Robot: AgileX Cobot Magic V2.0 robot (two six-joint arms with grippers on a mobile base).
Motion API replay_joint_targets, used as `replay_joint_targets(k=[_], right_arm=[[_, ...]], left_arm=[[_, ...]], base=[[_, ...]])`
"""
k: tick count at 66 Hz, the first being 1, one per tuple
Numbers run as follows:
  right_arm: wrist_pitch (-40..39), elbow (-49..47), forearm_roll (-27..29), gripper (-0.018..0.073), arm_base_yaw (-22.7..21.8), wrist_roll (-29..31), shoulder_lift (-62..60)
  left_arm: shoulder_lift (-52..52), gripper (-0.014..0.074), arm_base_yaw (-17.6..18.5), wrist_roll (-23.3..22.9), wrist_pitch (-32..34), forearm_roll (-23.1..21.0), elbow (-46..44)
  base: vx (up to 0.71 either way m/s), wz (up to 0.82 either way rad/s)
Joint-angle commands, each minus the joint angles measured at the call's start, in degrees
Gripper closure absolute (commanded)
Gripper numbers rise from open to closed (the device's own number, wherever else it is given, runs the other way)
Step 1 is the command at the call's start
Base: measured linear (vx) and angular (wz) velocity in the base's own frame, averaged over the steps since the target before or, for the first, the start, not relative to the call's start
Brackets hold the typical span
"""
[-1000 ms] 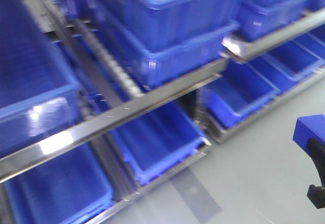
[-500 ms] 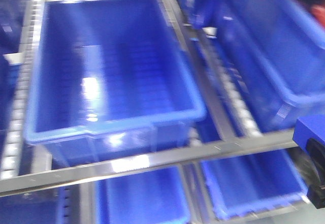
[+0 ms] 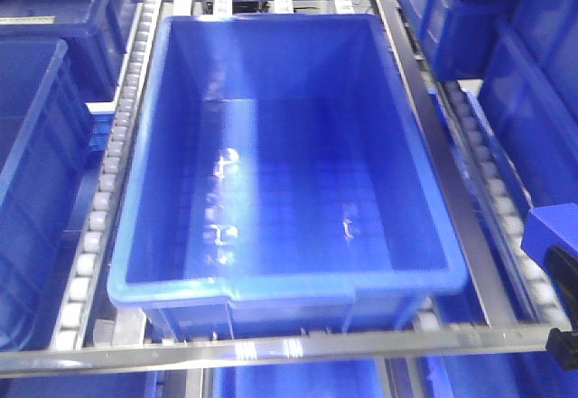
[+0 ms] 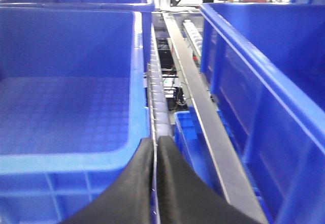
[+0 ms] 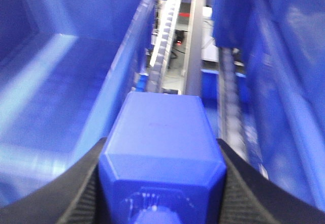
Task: Pour parts from conveyor to right shelf
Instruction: 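Turn and drive up to the empty blue bin on the shelf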
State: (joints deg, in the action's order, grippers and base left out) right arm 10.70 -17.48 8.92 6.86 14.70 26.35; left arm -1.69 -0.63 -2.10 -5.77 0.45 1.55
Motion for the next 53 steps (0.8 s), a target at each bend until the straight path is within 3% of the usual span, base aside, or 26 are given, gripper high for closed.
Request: replay_joint_targets(k=[1, 53], right_arm=[[-4.6, -1.69, -0.1, 0.0564, -0.19, 0.24, 0.34], [-4.6, -1.69, -0.1, 0.0564, -0.19, 0.24, 0.34]], left_arm=[[-0.91, 0.0602, 0.34, -0.49, 4.5, -0.45, -1.12], [-0.91, 0.0602, 0.34, -0.49, 4.5, -0.45, -1.12]], base=[[0.14, 0.12], [0.07, 0.04]])
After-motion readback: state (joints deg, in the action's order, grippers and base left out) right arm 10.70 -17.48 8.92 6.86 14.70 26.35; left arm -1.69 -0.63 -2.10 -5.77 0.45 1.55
